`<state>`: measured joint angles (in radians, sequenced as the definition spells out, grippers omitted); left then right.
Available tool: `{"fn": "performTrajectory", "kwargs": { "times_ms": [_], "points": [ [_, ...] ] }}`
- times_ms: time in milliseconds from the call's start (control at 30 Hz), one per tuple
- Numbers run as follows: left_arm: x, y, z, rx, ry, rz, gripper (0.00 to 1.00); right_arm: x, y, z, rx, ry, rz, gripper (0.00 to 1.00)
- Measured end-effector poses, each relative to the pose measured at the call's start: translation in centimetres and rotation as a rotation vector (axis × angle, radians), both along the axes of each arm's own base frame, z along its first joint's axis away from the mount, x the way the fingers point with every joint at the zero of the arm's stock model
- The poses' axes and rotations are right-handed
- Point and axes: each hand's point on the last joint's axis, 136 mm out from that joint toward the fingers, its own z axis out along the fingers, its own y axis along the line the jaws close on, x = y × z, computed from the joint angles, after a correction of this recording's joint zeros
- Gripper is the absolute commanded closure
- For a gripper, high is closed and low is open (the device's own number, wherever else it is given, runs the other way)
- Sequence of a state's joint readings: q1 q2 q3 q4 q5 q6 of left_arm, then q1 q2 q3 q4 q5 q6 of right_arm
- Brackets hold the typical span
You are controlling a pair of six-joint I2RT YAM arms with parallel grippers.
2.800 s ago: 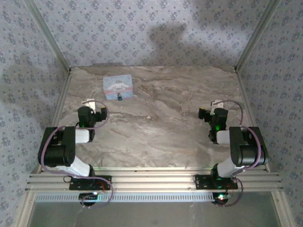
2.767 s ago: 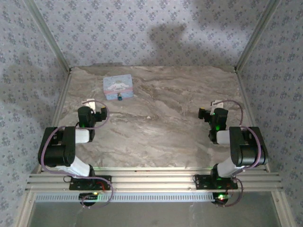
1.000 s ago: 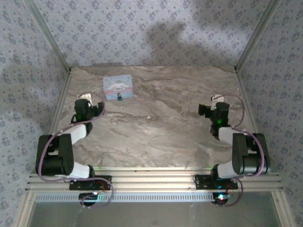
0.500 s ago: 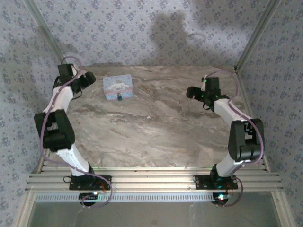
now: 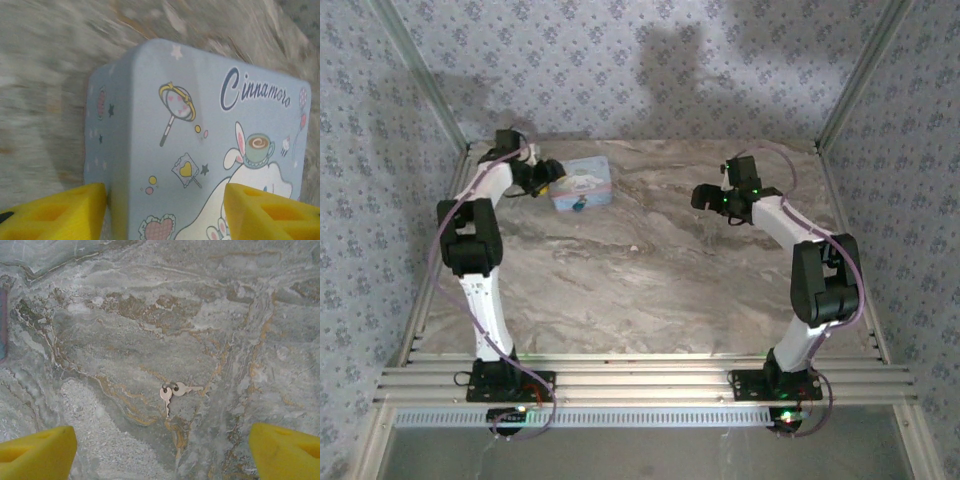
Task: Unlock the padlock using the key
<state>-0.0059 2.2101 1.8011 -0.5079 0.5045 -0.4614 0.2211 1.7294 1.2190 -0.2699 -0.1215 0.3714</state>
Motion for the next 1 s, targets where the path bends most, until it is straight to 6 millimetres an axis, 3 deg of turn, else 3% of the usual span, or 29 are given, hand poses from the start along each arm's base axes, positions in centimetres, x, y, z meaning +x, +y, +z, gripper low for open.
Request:
{"fn": "performTrajectory", "kwargs": {
  "times_ms": [300, 500, 600, 800, 900, 1000],
  "points": [
    [-3.0, -10.6, -1.0, -0.004, 0.032, -0.191, 0.38, -0.7, 0.5, -0.7, 0.061, 0.06, -0.01, 0.1],
    [-4.7, -14.8, -1.1, 0.004, 0.035, -0.263, 0.38, 0.5, 1.3, -0.3, 0.123, 0.076, 0.001, 0.13],
    [-5.0, -15.6, -1.1, 0.01, 0.034, -0.276, 0.38, 3.1, 2.6, 0.0, 0.155, 0.07, 0.026, 0.14],
    [-5.3, -15.6, -1.3, 0.003, 0.023, -0.268, 0.38, 10.8, 6.9, 1.0, 0.223, 0.015, 0.11, 0.23],
    [-5.6, -15.4, -1.3, 0.006, 0.013, -0.262, 0.38, 12.0, 9.3, 0.5, 0.242, 0.019, 0.155, 0.26],
    [-6.3, -14.9, -1.3, 0.016, 0.012, -0.254, 0.38, 10.5, 11.8, -0.4, 0.252, 0.065, 0.207, 0.27]
  ]
}}
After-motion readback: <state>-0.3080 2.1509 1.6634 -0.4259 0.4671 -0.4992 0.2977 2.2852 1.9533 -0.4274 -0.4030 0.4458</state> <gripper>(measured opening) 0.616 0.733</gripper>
